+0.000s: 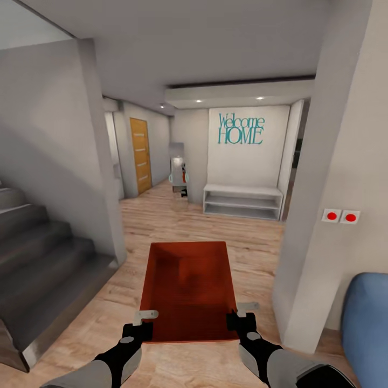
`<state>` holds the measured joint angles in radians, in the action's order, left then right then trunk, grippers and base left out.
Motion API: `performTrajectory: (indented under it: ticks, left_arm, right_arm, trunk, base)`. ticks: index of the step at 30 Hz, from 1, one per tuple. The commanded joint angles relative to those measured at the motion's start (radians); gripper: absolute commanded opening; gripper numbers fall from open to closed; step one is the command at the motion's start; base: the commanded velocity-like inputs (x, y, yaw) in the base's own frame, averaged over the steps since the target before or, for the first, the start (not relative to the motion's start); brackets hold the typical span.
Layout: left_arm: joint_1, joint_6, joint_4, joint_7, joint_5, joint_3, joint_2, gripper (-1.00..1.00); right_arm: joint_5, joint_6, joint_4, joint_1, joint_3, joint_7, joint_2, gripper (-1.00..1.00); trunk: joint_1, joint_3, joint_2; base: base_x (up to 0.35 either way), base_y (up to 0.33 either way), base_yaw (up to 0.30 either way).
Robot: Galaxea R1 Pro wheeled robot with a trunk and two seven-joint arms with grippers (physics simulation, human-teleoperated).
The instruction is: Move the two storage containers from the living room to the garage. In the garage, place one container on the floor and stack the other container on top of it (either order is fine).
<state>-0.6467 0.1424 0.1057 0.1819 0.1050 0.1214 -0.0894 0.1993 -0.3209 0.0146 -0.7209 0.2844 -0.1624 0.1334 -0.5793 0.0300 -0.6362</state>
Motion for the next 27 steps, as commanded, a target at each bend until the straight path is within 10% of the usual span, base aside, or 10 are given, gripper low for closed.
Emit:
performTrajectory:
  ticks: [1, 27]
  left_arm:
    - [-0.001, 0.002, 0.0, 0.007, 0.006, 0.0, 0.0, -1.0]
    - [-0.001, 0.0, 0.0, 0.007, 0.006, 0.0, 0.0, -1.0]
  right_arm:
    - [-0.011, 0.0, -0.001, -0.002, -0.059, 0.0, 0.006, -1.0]
    - [-0.011, 0.0, -0.001, -0.001, -0.059, -0.003, 0.008, -1.0]
  trunk:
    - [-0.001, 0.002, -0.002]
    - [-0.001, 0.002, -0.002]
  base:
    - [0.321, 0.0, -0.001]
    - [0.321, 0.0, 0.0]
